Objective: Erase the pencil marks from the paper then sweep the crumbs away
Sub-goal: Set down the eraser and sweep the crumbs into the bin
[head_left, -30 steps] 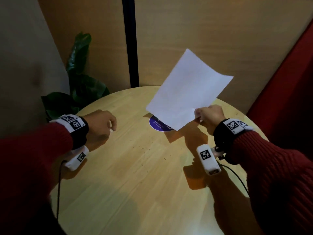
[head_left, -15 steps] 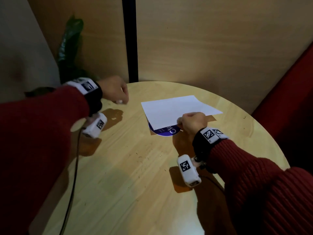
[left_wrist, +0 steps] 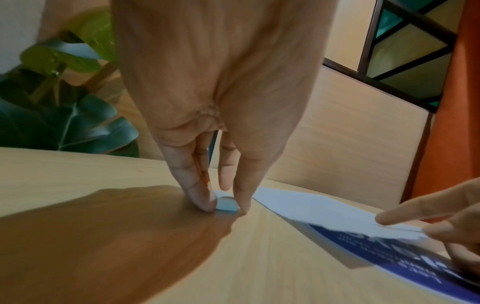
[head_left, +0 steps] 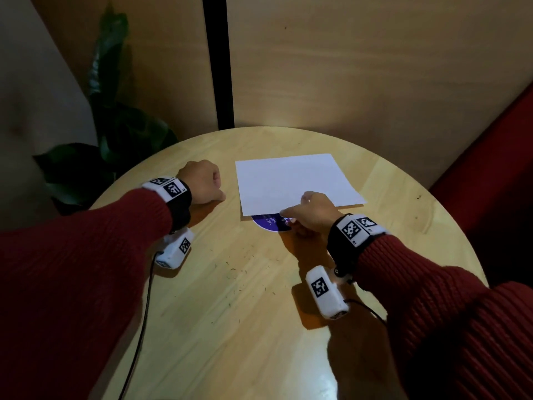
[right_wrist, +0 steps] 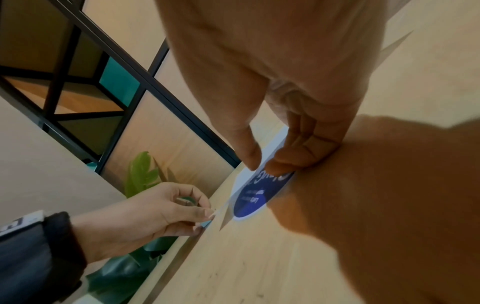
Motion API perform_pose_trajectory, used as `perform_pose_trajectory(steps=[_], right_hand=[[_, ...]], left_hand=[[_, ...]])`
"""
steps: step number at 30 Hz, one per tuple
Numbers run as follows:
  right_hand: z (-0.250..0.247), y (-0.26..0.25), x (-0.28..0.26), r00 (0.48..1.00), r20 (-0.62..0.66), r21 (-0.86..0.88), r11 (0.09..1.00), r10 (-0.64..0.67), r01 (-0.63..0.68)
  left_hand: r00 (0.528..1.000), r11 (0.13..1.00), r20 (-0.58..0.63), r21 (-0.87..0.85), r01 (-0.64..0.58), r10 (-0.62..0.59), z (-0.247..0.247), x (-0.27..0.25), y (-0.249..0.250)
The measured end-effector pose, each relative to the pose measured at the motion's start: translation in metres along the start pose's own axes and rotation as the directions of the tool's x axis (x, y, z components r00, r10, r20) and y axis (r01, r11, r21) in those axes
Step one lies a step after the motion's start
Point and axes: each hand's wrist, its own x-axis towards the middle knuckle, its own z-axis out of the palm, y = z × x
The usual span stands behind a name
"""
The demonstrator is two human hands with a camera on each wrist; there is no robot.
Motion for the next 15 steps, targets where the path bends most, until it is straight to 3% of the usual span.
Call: perform_pose_trajectory(steps=[3,7,9,11,13,15], right_hand=[[-0.015,0.005,-0.015,0.998,-0.052,-0.064,0.998,-0.028,0.025],[-0.041,0.017,-0.037,0.970,-0.187,-0.421,0.905,-0.153,0.061],[-0.047,0.029,-0.045,0.976,-0.209,-0.563,0.823,-0.064,-0.066],[-0.045,0.041,-0.055,0.983,-0.168,-0.582,0.797,0.072,-0.158],[-0.034,0.053,-0.067,0.986,-0.090,-0.613,0.772,0.144,-0.168],[-0.020,0.060,-0.079,0.992,-0.014,-0.666,0.739,0.125,-0.103]], left_hand=[[0.999,1.000,-0.029,-0.013,0.023,-0.023,0.001,-0.007,0.000],[0.995,0.998,-0.079,-0.029,0.058,-0.061,0.001,-0.019,-0.006],[0.991,0.995,-0.099,-0.046,0.090,-0.094,0.002,-0.028,-0.008],[0.985,0.993,-0.128,-0.030,0.112,-0.115,0.003,-0.038,-0.010],[0.981,0.991,-0.141,0.003,0.132,-0.131,0.004,-0.046,-0.014],[0.982,0.986,-0.114,0.054,0.155,-0.148,0.004,-0.052,-0.019]])
